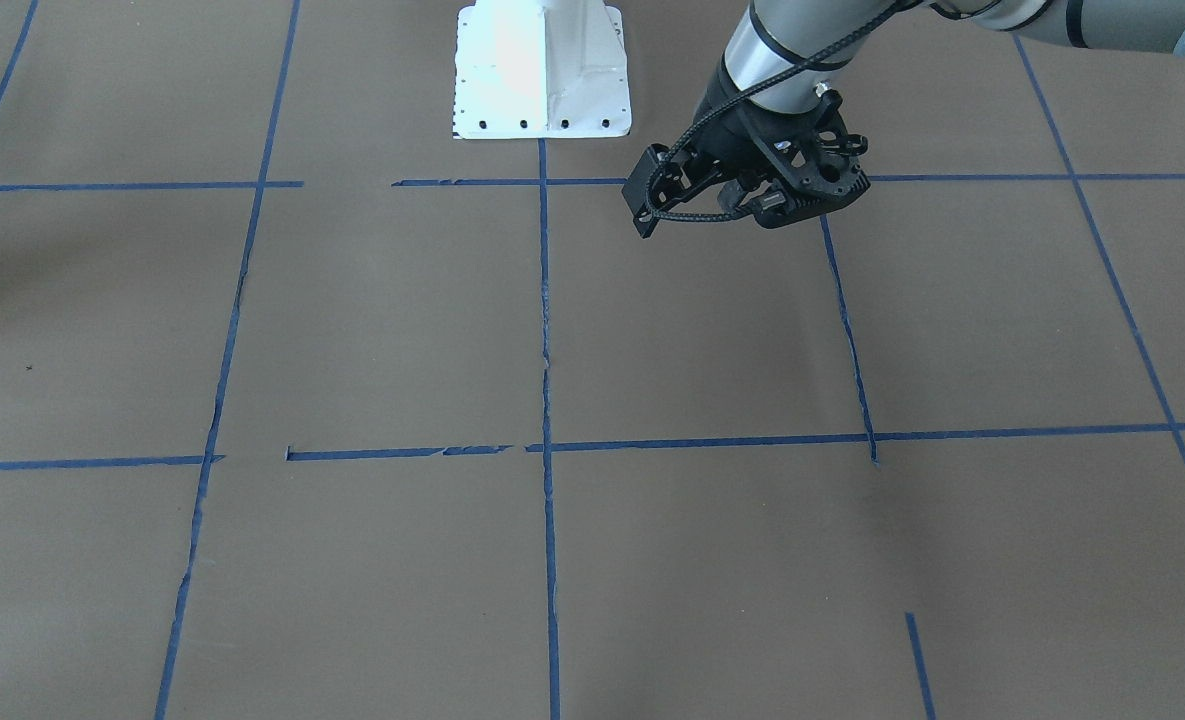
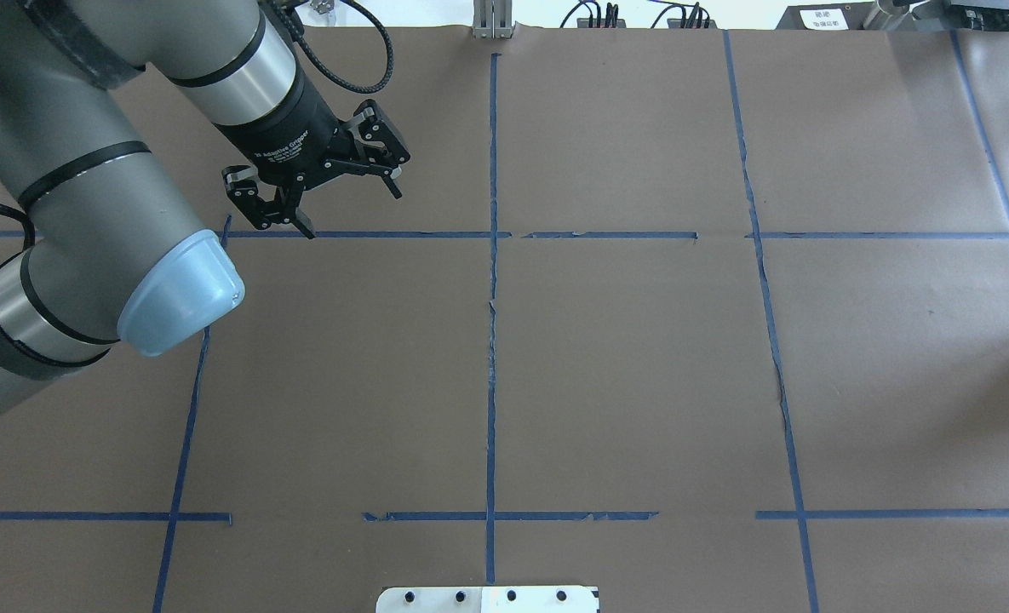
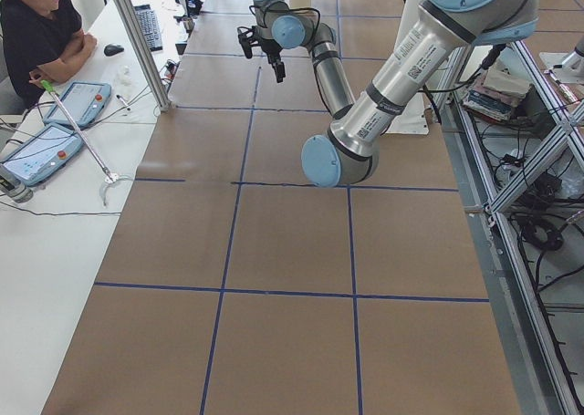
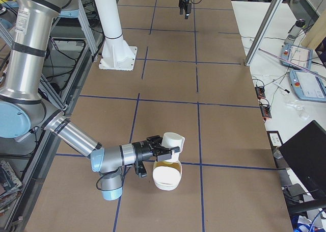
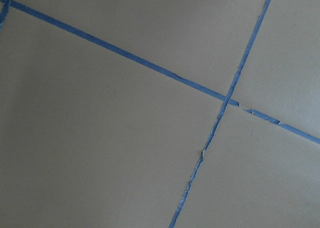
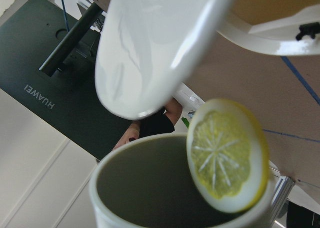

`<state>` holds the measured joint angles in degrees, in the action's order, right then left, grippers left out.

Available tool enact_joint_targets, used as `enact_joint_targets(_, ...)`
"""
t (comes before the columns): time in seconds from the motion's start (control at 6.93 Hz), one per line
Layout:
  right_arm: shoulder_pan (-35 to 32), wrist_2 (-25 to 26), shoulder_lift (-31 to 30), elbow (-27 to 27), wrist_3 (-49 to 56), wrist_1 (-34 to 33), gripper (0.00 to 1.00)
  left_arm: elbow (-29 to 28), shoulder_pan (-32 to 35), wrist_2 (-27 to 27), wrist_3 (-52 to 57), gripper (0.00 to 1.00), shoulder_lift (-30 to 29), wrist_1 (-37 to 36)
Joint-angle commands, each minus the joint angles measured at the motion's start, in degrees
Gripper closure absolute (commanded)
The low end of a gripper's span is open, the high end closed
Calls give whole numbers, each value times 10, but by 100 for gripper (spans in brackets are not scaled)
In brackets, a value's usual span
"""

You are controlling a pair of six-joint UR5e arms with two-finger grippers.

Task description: Left arm hands cup to right arm to dump lemon

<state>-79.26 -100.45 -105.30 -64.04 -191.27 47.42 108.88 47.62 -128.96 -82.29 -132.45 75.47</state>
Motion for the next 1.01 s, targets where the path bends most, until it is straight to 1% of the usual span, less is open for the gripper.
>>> enact_joint_targets(0.0, 0, 3, -1, -5, -15, 3, 81, 1, 0, 0, 0, 0, 0, -1)
enact_joint_targets(0.14, 1, 3, 1, -23, 22, 2, 84, 3, 1, 0, 0, 0, 0, -1)
enact_joint_targets(0.43, 9, -4, 7, -57, 117, -27, 87, 1, 4, -1, 0, 0, 1, 0)
enact_joint_targets(0.58, 33, -4, 17, -89, 165, -75, 88, 1, 4, -1, 0, 0, 0, 0)
enact_joint_targets(0.72, 63, -4, 18, -133, 238, -133, 88, 1, 4, -1, 0, 0, 0, 0)
enact_joint_targets(0.87, 81, -1, 19, -190, 280, -210, 88, 1, 4, -1, 0, 0, 0, 0)
